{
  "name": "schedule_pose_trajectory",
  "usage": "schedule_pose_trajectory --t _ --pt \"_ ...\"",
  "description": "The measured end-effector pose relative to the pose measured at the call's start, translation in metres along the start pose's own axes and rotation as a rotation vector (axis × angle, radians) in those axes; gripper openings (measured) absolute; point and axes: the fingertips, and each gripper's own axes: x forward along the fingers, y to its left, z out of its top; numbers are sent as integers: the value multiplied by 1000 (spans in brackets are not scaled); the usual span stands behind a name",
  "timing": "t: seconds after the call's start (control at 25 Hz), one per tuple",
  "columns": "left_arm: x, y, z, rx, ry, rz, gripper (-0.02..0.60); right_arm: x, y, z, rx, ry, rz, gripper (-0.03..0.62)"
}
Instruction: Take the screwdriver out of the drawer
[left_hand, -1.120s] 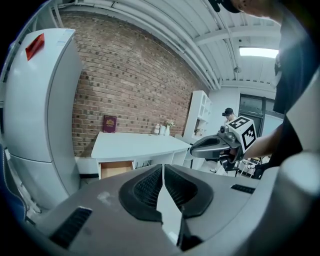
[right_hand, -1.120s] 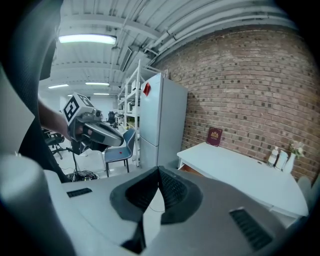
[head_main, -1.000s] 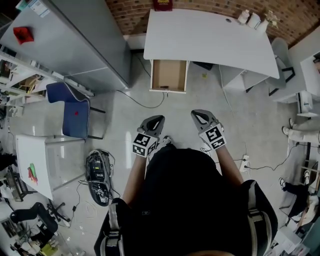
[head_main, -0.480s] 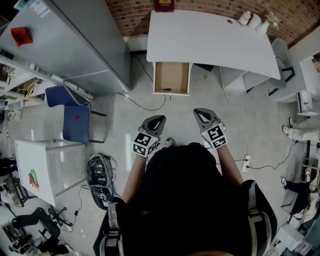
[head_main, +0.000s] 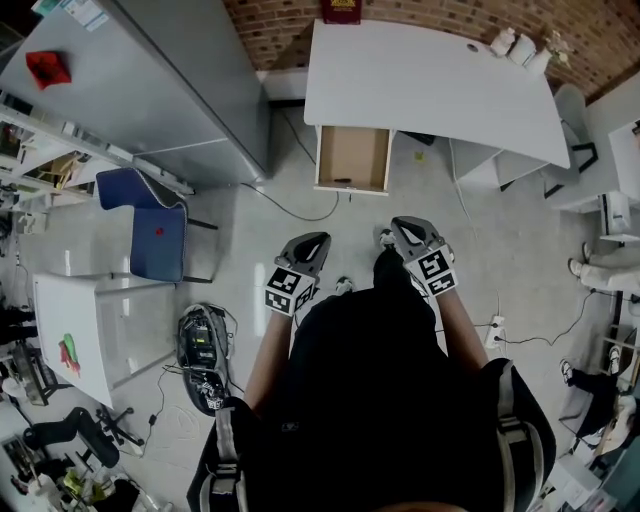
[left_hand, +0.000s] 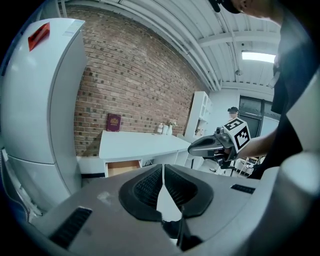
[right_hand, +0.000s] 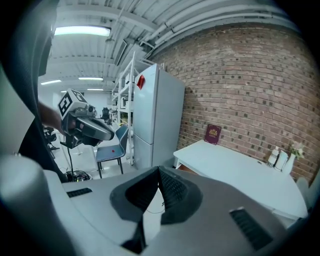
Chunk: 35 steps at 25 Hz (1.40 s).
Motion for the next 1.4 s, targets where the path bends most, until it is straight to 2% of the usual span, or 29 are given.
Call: schedule_pose_trajectory --t 0.32,0.84,1.12,1.4 --pt "11 22 3 -46 6 53 23 29 -15 5 -19 13 66 57" --pt "54 54 17 -86 25 72 23 75 -57 8 -21 59 130 57" --pt "68 69 25 -116 37 96 23 110 -71 -13 -32 134 184 57" --pt "79 91 27 -159 38 161 23 147 -80 -24 -58 191 282 57"
